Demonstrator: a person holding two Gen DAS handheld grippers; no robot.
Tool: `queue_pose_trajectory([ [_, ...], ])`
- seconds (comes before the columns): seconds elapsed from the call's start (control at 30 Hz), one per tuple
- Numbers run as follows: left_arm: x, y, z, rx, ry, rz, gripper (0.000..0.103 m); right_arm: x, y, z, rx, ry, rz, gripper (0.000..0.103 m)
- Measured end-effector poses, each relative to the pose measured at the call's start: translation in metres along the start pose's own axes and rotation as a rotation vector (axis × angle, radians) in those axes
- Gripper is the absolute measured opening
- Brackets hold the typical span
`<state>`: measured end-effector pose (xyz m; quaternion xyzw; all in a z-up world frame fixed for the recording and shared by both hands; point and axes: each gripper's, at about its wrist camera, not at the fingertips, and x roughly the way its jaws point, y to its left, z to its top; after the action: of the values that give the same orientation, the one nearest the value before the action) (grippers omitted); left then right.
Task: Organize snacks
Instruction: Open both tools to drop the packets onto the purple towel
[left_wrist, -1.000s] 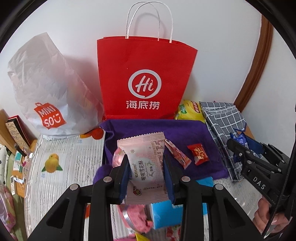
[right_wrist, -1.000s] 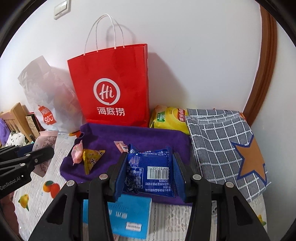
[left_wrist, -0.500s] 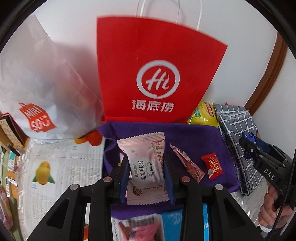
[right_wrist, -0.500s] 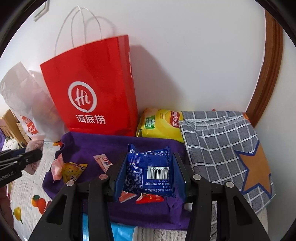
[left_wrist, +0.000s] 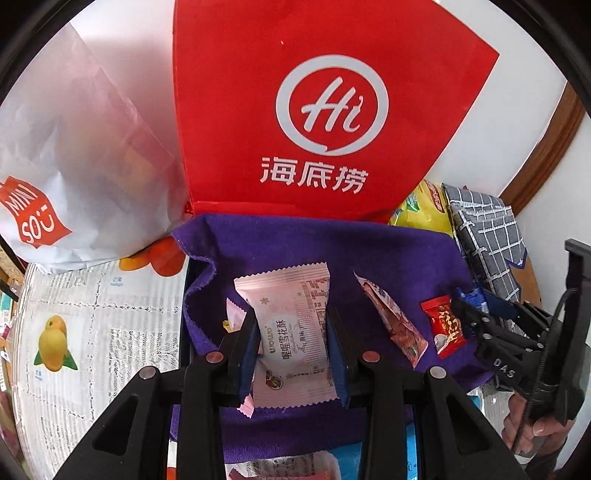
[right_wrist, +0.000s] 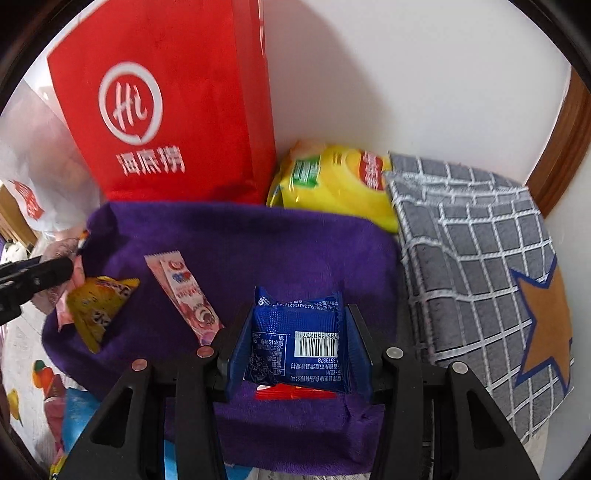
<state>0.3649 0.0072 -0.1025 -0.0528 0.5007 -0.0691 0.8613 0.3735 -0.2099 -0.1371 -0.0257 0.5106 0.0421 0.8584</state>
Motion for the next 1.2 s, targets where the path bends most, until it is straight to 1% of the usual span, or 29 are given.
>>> queue_pose_trajectory([
  [0.1,0.004,-0.003,-0.001,0.014,0.007,0.0,0.033,0.009,0.005,-0.003,-0.02,0.024,-0.003,0.048],
  [0.2,0.006,-0.003,-0.001,0.021,0.012,-0.002,0.033,0.016,0.007,-0.005,-0.028,0.047,-0.006,0.052],
  [0.33,0.007,-0.002,0.0,0.018,0.014,-0.006,0.033,0.022,0.006,-0.006,-0.032,0.061,-0.018,0.053],
  [0.4,0.008,0.0,0.0,0.016,0.019,-0.011,0.034,0.023,0.006,-0.005,-0.033,0.067,-0.017,0.055],
  [0.5,0.009,0.0,0.0,0.02,0.023,-0.012,0.034,0.018,0.003,-0.002,-0.021,0.053,-0.009,0.059],
  [0.57,0.009,-0.001,-0.001,0.022,0.024,-0.014,0.035,0.012,0.002,-0.001,-0.02,0.038,-0.001,0.072],
  [0.6,0.009,-0.001,-0.001,0.023,0.023,-0.012,0.035,0.009,0.003,0.0,-0.02,0.028,0.0,0.074],
  [0.77,0.009,0.001,0.0,0.012,0.024,-0.023,0.035,-0.004,0.006,0.002,-0.036,-0.002,-0.014,0.076],
  [0.87,0.008,0.001,0.0,0.017,0.028,-0.028,0.036,-0.011,0.005,0.004,-0.022,-0.016,0.003,0.076],
  [0.9,0.007,0.0,0.0,0.019,0.03,-0.029,0.038,-0.014,0.004,0.004,-0.013,-0.02,0.01,0.076],
  [0.97,0.005,-0.001,0.0,0.02,0.027,-0.043,0.045,-0.017,0.0,0.007,0.013,-0.03,0.026,0.076],
  [1.0,0.003,-0.002,0.001,0.021,0.026,-0.053,0.057,-0.02,-0.001,0.008,0.026,-0.037,0.033,0.076],
  [1.03,0.002,-0.003,0.001,0.026,0.023,-0.058,0.062,-0.024,-0.003,0.009,0.037,-0.045,0.036,0.076],
  [1.13,-0.005,-0.007,0.001,0.045,0.008,-0.045,0.062,-0.038,-0.006,0.009,0.046,-0.086,0.025,0.076],
  [1.2,-0.01,-0.009,0.002,0.046,-0.001,-0.051,0.062,-0.047,-0.007,0.008,0.047,-0.112,0.013,0.076],
])
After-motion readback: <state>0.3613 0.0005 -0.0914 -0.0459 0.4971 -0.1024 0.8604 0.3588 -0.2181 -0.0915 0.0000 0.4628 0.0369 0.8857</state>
